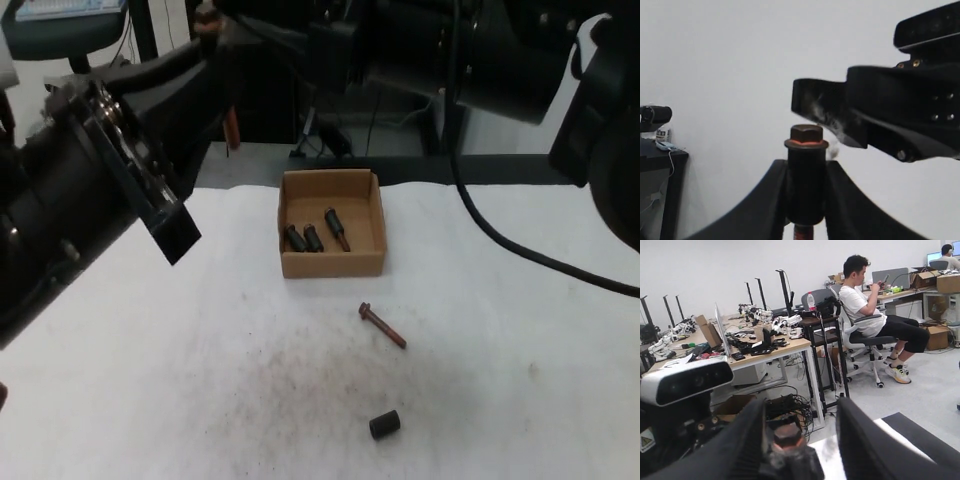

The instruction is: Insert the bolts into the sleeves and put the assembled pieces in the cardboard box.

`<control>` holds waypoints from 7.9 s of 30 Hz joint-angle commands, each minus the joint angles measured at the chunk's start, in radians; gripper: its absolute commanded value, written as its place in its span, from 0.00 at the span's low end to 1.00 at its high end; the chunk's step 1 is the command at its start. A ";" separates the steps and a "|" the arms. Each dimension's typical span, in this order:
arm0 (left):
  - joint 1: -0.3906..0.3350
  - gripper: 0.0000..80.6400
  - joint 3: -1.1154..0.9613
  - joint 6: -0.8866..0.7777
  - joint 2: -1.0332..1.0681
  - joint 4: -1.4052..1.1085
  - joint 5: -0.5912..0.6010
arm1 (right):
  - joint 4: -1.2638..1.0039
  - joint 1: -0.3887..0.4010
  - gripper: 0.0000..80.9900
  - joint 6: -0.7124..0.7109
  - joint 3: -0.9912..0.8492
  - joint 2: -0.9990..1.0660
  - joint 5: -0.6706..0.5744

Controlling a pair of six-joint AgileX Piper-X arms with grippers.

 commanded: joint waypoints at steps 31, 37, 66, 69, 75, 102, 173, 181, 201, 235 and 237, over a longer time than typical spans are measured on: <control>0.001 0.00 -0.853 -0.024 0.845 0.970 0.119 | 0.466 -0.255 0.01 -0.105 -0.003 -0.202 0.266; 0.001 0.00 -1.190 -0.024 1.100 1.188 0.032 | 0.466 -0.325 0.01 -0.106 -0.003 -0.220 0.266; 0.001 0.56 -1.542 0.194 1.410 1.435 -0.111 | 0.616 -0.441 0.01 -0.097 -0.003 -0.220 0.262; 0.001 0.56 -1.545 0.194 1.410 1.438 -0.113 | 0.616 -0.441 0.01 -0.097 -0.003 -0.220 0.262; 0.004 0.23 -1.589 0.183 1.388 1.545 -0.116 | 0.685 -0.441 0.01 -0.132 -0.003 -0.220 0.257; -0.011 0.00 -0.501 0.362 0.151 1.426 -0.454 | 0.943 -0.309 0.01 -0.437 -0.003 0.104 0.229; -0.011 0.00 0.047 0.142 -0.187 0.907 -0.322 | 0.927 -0.232 0.37 -0.900 -0.300 0.686 0.483; -0.011 0.00 0.047 0.142 -0.187 0.907 -0.322 | 0.937 -0.246 0.37 -0.907 -0.300 0.708 0.497; -0.011 0.00 0.047 0.142 -0.187 0.907 -0.324 | 0.916 -0.246 0.01 -0.868 -0.300 0.738 0.589; -0.331 0.07 -0.774 0.458 0.768 1.329 0.000 | 1.043 -0.519 0.01 -0.364 -0.216 -0.070 0.403; -0.344 0.16 -0.867 0.495 0.850 1.420 -0.082 | 1.043 -0.553 0.01 -0.364 -0.192 -0.097 0.383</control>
